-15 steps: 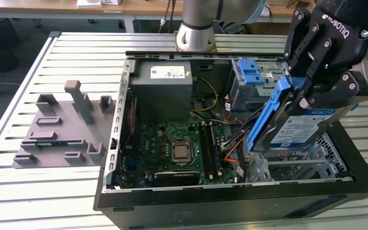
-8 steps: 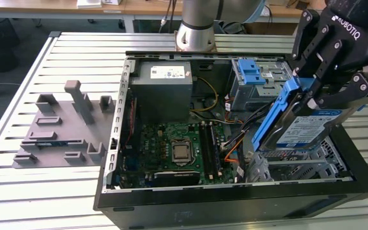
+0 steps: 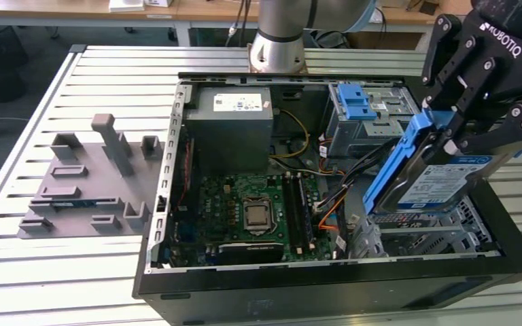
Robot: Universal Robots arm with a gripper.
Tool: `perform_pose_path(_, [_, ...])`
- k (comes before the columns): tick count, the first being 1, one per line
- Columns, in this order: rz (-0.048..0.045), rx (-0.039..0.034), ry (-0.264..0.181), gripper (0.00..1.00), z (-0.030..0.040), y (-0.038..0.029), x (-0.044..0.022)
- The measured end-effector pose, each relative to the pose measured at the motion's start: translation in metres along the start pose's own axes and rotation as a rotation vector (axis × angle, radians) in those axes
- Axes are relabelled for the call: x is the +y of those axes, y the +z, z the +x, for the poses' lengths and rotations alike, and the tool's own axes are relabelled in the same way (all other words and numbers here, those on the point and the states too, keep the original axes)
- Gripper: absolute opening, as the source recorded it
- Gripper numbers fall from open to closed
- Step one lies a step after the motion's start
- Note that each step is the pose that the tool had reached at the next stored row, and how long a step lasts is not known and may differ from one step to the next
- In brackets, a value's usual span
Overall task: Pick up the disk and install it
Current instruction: 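Insert the disk into the insertion slot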
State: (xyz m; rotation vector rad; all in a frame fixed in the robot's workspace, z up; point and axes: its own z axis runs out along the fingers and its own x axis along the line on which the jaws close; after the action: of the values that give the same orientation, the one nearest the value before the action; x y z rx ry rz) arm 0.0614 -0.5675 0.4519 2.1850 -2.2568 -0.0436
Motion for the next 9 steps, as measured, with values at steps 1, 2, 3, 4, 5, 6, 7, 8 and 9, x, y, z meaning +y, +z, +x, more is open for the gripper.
perform_pose_path(1, [0.0, 0.0, 0.0, 0.36, 0.0, 0.0002, -0.0018])
perform_pose_path(2, [0.0, 0.0, 0.0, 0.36, -0.0001, 0.0004, -0.0035])
perform_pose_path(3, [0.0, 0.0002, 0.0, 0.36, -0.0001, 0.0006, -0.0048])
perform_pose_path(4, [0.0, 0.0001, 0.0, 0.36, -0.0002, 0.0009, -0.0058])
perform_pose_path(5, [0.0, 0.0001, 0.0, 0.36, -0.0002, 0.0012, -0.0067])
perform_pose_path(6, [0.0, 0.0001, 0.0, 0.36, -0.0002, 0.0016, -0.0077])
perform_pose_path(7, [0.0, 0.0002, 0.0, 0.36, -0.0002, 0.0019, -0.0085])
perform_pose_path(8, [0.0, 0.0001, 0.0, 0.36, -0.0003, 0.0022, -0.0093])
perform_pose_path(9, [0.0, 0.0001, 0.0, 0.36, -0.0003, 0.0025, -0.01])
